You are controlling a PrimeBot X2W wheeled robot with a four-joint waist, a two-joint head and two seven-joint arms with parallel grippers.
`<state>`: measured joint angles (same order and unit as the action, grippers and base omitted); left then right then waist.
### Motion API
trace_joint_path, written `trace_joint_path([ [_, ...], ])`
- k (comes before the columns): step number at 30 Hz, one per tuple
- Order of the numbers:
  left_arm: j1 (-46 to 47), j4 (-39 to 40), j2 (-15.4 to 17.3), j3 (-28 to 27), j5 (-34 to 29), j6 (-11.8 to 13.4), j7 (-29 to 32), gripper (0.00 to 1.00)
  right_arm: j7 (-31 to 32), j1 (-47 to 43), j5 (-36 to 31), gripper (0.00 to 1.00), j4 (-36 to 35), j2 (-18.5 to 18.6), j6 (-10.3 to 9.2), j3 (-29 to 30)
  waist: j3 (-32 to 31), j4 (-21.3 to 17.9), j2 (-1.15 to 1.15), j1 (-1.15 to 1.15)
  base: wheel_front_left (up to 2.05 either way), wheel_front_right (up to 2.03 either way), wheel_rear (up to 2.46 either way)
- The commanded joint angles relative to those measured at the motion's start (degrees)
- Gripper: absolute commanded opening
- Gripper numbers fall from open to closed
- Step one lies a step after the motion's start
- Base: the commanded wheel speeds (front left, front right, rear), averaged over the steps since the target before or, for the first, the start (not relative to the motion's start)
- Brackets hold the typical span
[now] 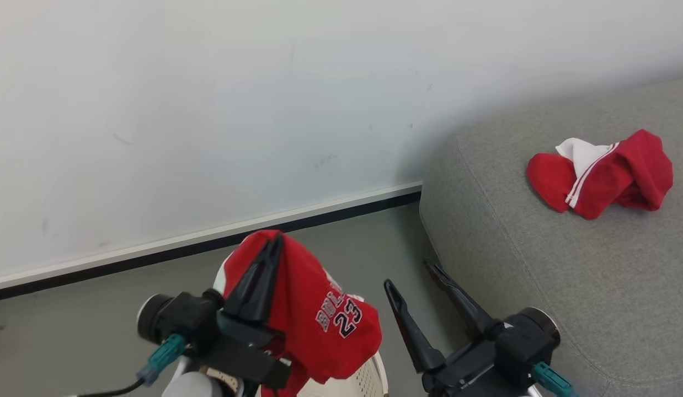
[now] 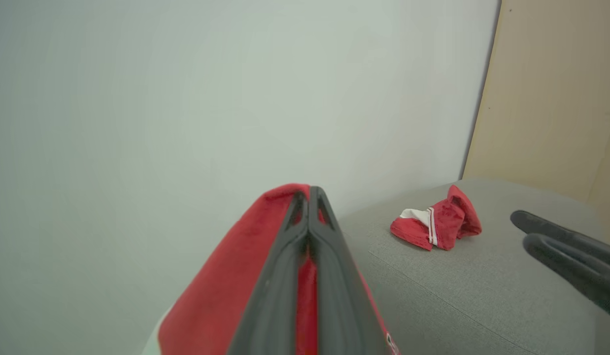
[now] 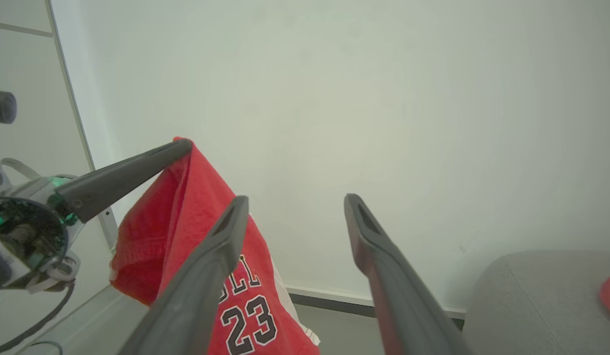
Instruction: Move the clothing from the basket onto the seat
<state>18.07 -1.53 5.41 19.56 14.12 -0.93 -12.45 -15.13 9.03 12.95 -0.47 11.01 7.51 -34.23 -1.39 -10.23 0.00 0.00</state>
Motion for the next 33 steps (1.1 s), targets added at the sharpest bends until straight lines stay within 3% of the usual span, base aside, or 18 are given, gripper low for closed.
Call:
trace_joint_path([
  [1, 1.3, -0.2, -0.3, 0.6, -0.4, -0.2, 0.2, 0.0, -0.1, 1.1, -0.3, 1.0, 0.3, -0.4, -0.04, -0.6, 0.3, -0.1, 0.0, 0.0, 0.0, 0.0, 0.0],
  [13, 9.3, -3.5, -2.1, 7.6, 0.5, -1.4, 0.6, 0.0, -0.1, 6.2, -0.1, 1.0, 7.9, -4.8, -0.04, -1.2, 1.0, -0.4, 0.0, 0.0, 0.0, 0.0, 0.0],
  [32, 12.2, -1.2, -2.5, 15.4, 2.7, -1.4, 3.6, 0.0, -0.1, 8.0, 0.0, 1.0, 14.8, -7.3, -0.04, 0.0, 0.5, 0.8, 0.0, 0.0, 0.0, 0.0, 0.0],
  [33, 12.2, -1.1, -2.5, 15.5, 2.7, -1.3, 3.8, 0.0, -0.1, 8.0, 0.0, 0.87, 15.0, -7.4, -0.04, -0.1, 0.4, 0.9, 0.0, 0.0, 0.0, 0.0, 0.0],
])
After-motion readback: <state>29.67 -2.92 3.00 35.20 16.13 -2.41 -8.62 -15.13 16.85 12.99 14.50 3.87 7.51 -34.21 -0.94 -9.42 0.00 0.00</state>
